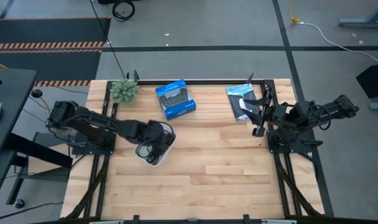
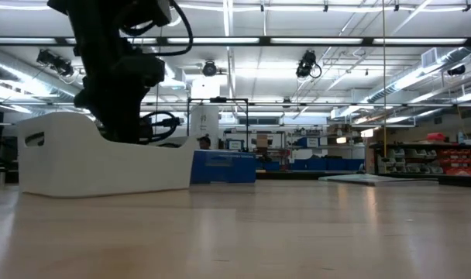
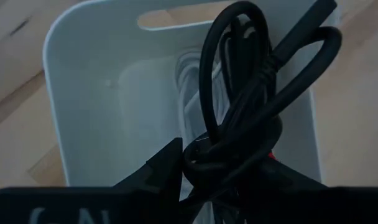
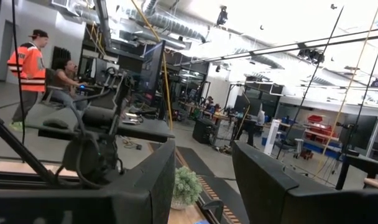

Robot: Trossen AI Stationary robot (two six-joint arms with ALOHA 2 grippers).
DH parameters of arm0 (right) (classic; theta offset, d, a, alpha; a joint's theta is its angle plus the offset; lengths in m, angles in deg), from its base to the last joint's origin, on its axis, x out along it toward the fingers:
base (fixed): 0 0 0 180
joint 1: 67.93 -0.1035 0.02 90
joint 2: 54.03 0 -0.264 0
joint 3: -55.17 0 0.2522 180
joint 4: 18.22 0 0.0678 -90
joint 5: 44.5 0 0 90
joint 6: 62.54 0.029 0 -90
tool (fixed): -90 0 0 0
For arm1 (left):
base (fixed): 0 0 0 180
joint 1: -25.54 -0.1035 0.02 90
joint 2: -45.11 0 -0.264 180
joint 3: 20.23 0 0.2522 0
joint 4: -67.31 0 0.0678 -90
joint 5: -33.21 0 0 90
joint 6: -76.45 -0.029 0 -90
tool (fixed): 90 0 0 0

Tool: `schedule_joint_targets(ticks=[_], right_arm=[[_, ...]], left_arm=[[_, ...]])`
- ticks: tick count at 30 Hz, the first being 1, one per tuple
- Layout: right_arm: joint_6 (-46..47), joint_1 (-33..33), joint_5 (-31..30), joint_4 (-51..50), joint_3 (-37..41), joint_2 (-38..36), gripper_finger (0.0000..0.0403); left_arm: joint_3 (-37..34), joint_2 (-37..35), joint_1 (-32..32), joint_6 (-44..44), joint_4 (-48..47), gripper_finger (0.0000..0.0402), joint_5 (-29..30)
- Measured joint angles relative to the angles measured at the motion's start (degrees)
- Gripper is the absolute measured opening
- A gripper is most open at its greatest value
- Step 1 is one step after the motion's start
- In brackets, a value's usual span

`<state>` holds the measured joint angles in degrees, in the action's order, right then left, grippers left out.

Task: Pick and place USB-C Cables
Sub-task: Put the black cable wire into the white bin

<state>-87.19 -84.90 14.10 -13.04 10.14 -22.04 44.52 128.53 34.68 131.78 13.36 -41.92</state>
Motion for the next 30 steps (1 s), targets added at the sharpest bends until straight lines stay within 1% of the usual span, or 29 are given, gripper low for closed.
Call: schedule_joint_targets(ticks=[5,8,11,15,17,20,25,28,30], right_arm=[[-0.97,0.00,0.00,0.35,0.00,0.00,0.0165],[-1.03,0.00,0.00,0.38,0.00,0.00,0.0165],[-1.05,0.00,0.00,0.38,0.00,0.00,0.0165],[-1.05,0.00,0.00,0.41,0.00,0.00,0.0165],[-1.05,0.00,0.00,0.43,0.00,0.00,0.0165],[-1.06,0.00,0.00,0.57,0.00,0.00,0.0165],[-1.07,0.00,0.00,0.71,0.00,0.00,0.0165],[-1.07,0.00,0.00,0.69,0.00,0.00,0.0165],[-1.28,0.00,0.01,0.69,0.00,0.00,0.0165]], left_arm=[[-0.56,0.07,-1.35,0.61,0.06,0.0131,-0.33],[-0.56,0.07,-1.37,0.34,0.12,0.0141,-0.30],[-0.56,0.07,-1.37,-0.29,0.29,0.0169,-0.92],[-0.13,0.09,-1.73,-1.82,-0.03,0.0211,-4.16],[0.98,0.09,-1.98,-3.35,-0.37,0.0229,-5.37],[3.85,0.09,-1.98,-5.87,-2.98,0.0243,-5.52],[9.09,0.09,-1.93,-8.87,-7.11,0.0242,-2.70],[9.93,0.09,-1.80,-10.84,-7.12,0.0228,-2.05],[9.49,0.48,-1.79,-11.10,-6.82,0.0211,-2.31]])
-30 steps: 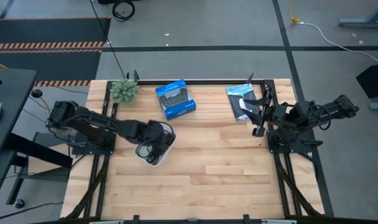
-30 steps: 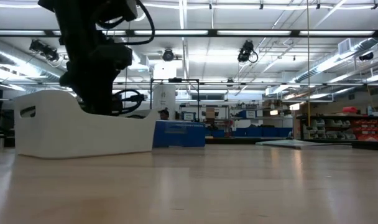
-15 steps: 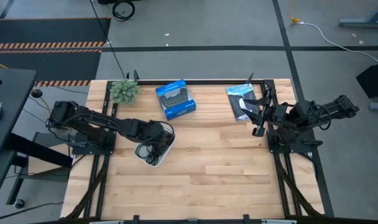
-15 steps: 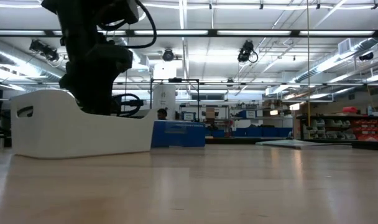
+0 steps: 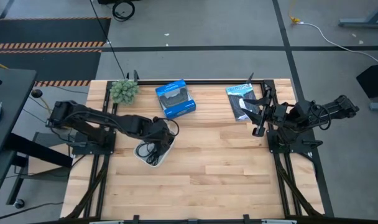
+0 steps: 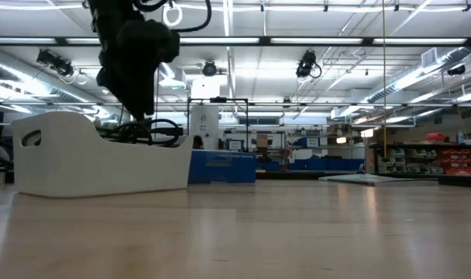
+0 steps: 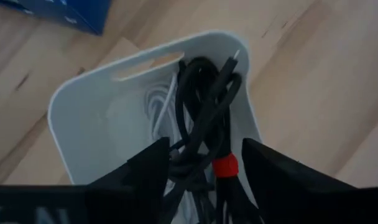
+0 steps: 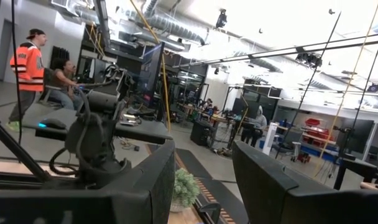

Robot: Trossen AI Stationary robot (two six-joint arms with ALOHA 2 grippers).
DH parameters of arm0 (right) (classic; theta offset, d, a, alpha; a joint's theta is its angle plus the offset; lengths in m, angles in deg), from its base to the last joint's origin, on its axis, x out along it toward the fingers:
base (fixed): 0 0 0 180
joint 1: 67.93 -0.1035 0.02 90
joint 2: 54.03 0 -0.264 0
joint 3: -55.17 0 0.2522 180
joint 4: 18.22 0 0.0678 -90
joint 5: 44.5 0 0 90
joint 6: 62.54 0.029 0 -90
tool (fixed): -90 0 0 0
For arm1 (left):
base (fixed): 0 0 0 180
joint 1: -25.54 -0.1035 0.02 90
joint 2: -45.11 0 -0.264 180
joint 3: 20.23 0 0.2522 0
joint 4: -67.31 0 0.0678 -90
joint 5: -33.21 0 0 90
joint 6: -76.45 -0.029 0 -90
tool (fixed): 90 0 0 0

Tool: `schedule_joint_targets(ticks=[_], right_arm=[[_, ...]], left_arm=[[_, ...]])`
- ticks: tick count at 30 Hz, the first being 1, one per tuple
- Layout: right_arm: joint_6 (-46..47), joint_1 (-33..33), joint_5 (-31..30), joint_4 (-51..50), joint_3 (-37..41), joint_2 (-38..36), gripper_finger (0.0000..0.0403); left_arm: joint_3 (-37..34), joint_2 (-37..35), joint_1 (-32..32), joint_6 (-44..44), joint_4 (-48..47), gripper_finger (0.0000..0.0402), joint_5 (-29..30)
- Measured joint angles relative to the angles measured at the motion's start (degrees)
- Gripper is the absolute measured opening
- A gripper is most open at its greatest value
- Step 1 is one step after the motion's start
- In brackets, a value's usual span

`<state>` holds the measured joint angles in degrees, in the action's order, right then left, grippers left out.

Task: Pick and place USB-C Cables
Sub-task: Put the black cable wire into the white bin

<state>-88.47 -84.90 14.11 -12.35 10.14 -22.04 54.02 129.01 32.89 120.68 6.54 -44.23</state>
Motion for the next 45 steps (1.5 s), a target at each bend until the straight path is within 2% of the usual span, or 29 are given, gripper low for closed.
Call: schedule_joint_targets(ticks=[10,15,22,26,35,45], right_arm=[[-0.57,0.00,0.00,0.43,0.00,0.56,0.0165],[-1.18,0.00,0.01,0.92,0.00,1.00,0.0165],[-1.28,0.00,-0.01,0.99,0.00,1.03,0.0165],[-1.28,0.00,-0.01,0.96,0.00,1.03,0.0165],[-1.26,0.00,-0.01,0.94,0.00,1.03,0.0165],[-1.26,0.00,-0.01,0.92,0.00,1.03,0.0165]], left_arm=[[-2.81,5.28,0.19,-3.06,1.33,0.0070,0.73],[-2.78,7.29,0.28,-4.23,1.17,0.0034,-0.65],[0.10,6.52,0.26,-4.56,-1.57,0.0048,-1.46],[3.31,6.50,0.28,-5.84,-6.91,0.0053,-1.38],[4.41,6.60,0.37,-6.49,-7.28,0.0055,-2.58],[2.58,6.87,0.39,-4.93,-7.30,0.0121,-2.83]])
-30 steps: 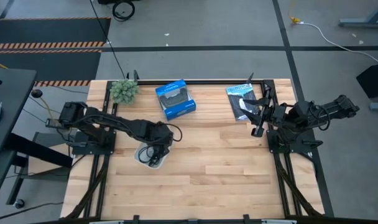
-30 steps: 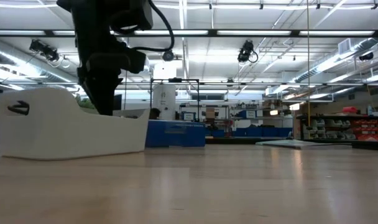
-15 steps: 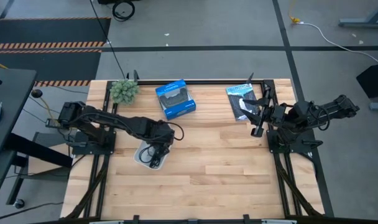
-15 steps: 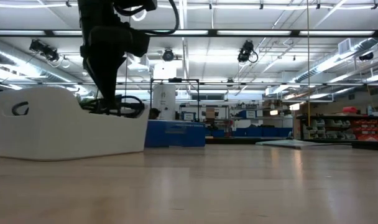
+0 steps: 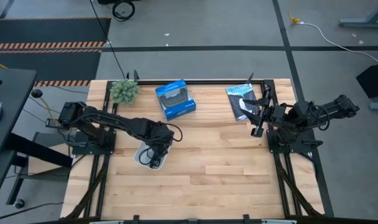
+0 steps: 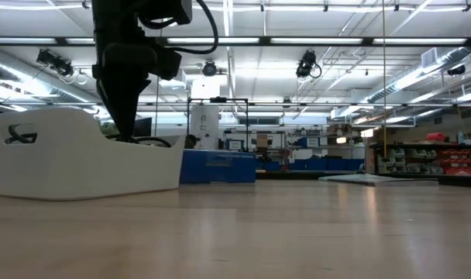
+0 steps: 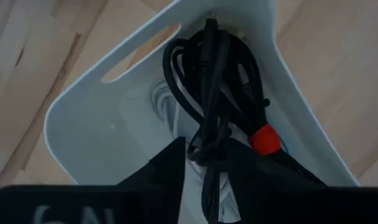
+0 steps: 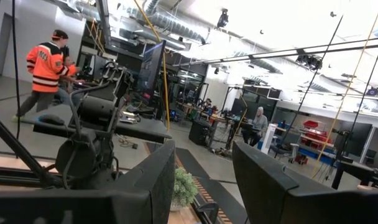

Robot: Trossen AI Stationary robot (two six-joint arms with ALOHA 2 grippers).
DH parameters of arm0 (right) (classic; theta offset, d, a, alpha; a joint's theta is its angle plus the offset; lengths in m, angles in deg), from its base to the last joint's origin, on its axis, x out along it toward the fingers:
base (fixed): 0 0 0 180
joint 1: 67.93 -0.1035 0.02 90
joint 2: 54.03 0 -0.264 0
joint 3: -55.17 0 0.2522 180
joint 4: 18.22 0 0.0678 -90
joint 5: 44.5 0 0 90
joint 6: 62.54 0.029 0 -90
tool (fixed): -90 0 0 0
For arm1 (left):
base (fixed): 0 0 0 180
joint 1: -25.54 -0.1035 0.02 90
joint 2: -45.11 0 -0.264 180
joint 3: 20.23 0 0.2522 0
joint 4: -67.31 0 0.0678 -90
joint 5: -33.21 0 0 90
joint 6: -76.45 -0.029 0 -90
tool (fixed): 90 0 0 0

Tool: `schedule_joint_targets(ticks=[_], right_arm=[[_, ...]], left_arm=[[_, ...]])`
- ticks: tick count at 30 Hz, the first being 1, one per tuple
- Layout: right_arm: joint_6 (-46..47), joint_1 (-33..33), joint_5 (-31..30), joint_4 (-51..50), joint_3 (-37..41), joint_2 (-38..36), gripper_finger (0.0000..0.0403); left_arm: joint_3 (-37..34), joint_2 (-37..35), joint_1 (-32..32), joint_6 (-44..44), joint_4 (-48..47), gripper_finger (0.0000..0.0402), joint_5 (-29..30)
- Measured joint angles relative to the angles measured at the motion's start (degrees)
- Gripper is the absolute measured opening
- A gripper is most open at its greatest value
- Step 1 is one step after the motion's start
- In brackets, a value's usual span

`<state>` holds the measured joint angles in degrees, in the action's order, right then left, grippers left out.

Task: Pick and place USB-C Cables
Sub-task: Put the black cable wire into the white bin, then return to Home Position

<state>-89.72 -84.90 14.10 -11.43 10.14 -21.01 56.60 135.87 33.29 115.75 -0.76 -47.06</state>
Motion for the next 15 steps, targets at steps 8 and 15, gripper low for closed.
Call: schedule_joint_targets(ticks=[8,15], right_arm=[[0.00,0.00,0.00,0.00,0.00,0.00,0.0165],[0.20,-0.50,-0.02,-1.63,0.00,-0.09,0.0165]], left_arm=[[5.15,-0.52,-0.41,-3.64,-6.57,0.0170,0.42],[5.49,-3.65,-0.52,-8.80,-8.16,0.0156,5.28]])
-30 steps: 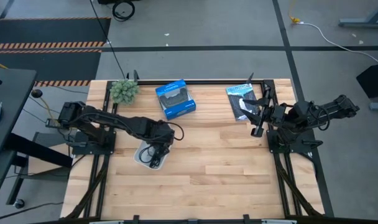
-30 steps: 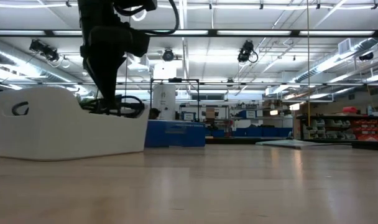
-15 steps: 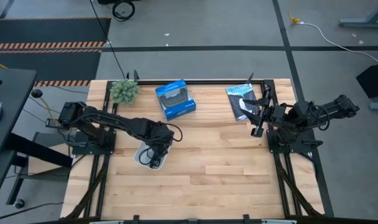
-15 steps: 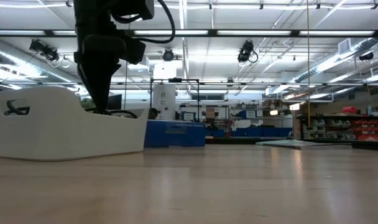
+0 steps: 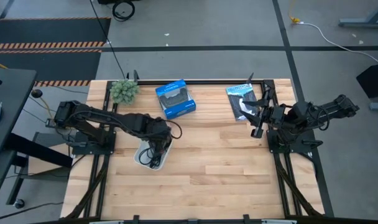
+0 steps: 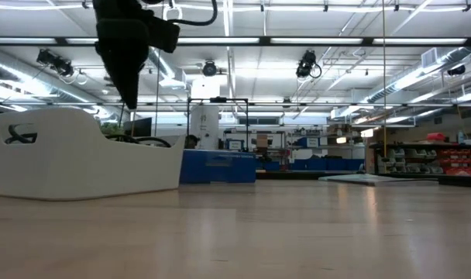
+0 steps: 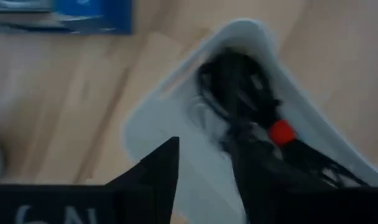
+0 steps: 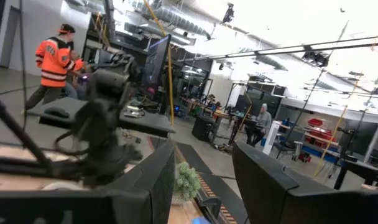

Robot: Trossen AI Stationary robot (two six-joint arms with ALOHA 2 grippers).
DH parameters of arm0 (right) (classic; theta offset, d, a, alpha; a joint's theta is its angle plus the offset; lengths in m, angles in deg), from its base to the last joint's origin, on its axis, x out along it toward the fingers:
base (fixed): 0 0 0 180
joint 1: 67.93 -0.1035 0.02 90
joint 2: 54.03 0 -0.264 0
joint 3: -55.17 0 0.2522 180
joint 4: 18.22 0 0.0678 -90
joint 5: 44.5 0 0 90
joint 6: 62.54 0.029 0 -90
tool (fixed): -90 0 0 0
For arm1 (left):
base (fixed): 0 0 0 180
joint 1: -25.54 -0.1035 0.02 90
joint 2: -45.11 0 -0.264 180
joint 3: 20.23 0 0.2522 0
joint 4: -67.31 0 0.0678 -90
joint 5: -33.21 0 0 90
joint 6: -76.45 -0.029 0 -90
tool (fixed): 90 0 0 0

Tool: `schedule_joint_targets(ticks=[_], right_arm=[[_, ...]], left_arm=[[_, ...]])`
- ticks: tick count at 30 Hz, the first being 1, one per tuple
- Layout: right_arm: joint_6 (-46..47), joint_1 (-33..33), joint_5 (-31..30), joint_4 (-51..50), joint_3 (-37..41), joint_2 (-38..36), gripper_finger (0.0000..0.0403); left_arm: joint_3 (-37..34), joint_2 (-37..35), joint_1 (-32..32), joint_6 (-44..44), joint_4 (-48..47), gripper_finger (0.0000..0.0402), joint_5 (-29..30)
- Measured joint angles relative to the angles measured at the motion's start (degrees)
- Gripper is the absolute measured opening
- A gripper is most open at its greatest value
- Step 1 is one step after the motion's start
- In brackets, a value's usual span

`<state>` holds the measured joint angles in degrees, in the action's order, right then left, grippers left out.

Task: Pick and place USB-C Cables
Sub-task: Return to Home Position

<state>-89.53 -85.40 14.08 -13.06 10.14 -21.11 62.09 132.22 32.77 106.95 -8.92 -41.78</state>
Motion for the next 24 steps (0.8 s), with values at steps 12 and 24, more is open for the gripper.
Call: schedule_joint_targets(ticks=[12,24], right_arm=[[7.00,-0.63,4.10,-8.76,3.29,-7.75,0.0165],[13.80,-0.31,8.34,-9.09,12.52,-21.65,0.0165]], left_arm=[[-10.98,-20.72,-0.56,3.69,3.91,0.0100,6.58],[-24.93,-41.60,2.82,4.78,16.47,0.0034,13.01]])
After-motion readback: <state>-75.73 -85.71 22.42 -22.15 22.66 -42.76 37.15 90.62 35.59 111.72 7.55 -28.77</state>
